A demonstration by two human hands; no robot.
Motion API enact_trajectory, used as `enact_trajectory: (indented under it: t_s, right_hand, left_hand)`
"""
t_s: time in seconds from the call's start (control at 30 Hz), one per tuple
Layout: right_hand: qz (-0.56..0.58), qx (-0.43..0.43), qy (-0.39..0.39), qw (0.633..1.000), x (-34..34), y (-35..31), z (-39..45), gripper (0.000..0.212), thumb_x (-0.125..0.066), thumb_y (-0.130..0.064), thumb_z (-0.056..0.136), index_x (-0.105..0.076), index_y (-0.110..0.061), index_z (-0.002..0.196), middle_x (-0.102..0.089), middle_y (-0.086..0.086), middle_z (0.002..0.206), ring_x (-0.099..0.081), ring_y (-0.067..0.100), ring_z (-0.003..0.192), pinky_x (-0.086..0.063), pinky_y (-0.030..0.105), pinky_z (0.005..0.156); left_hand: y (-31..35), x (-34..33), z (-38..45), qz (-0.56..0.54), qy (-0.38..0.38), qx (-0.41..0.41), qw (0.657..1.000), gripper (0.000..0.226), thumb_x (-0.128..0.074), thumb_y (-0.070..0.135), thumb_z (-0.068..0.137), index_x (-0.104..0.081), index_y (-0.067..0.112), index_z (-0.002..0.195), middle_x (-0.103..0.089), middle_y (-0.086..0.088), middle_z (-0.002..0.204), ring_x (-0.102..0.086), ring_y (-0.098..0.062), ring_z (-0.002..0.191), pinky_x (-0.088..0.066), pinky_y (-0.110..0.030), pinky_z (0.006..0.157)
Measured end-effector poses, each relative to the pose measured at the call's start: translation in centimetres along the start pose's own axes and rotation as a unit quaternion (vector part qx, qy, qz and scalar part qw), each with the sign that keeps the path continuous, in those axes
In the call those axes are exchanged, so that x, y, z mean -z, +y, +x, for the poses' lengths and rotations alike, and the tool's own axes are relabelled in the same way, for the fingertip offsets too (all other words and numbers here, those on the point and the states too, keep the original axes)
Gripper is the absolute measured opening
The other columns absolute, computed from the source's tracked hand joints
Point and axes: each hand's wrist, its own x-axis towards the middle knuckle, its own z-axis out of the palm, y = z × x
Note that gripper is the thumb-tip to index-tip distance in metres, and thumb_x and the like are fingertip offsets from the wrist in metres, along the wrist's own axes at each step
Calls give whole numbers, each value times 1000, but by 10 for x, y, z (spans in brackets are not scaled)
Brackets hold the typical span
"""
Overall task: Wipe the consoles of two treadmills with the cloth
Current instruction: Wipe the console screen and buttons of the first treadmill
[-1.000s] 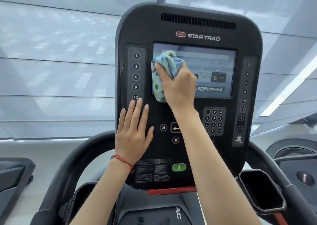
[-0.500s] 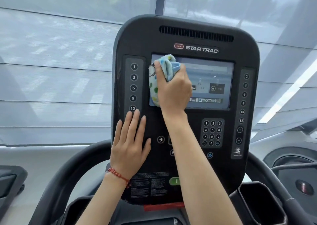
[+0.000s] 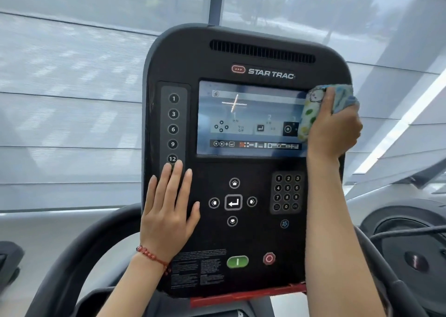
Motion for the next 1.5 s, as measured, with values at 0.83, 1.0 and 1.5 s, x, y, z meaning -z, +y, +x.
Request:
enact_trajectory:
  t_s: [0.83,1.0,1.5]
  right_hand:
    - [36,180,-47,982,0,10,-37,53,-46,-53,88,-59,-2,75,-64,13,64,-49,14,49,-29,12,42]
    - [-10,52,-19,998,11,29,-22,46,-46,-47,91,-58,-3,94,-68,12,89,-62,20,76,-33,18,61]
    - [122,275,-154,941,-7,-40,-113,41,-56,-43,84,-60,-2,79,-63,9,60,-60,25,47,-40,23,45]
  left_hand:
    - [2,2,1,-10,-3,8,1000,48,-46,24,93,-47,-2,133,-40,-23,141,-31,-35,135,-26,-51,110]
    - [1,1,1,-13,-3,10,1000,48,-48,23,92,-47,-2,133,-40,-23,141,-31,-35,135,-25,-50,111]
    - [5,5,3,-17,-24,15,999,48,-46,23,94,-45,-3,134,-38,-24,142,-28,-35,136,-23,-51,112]
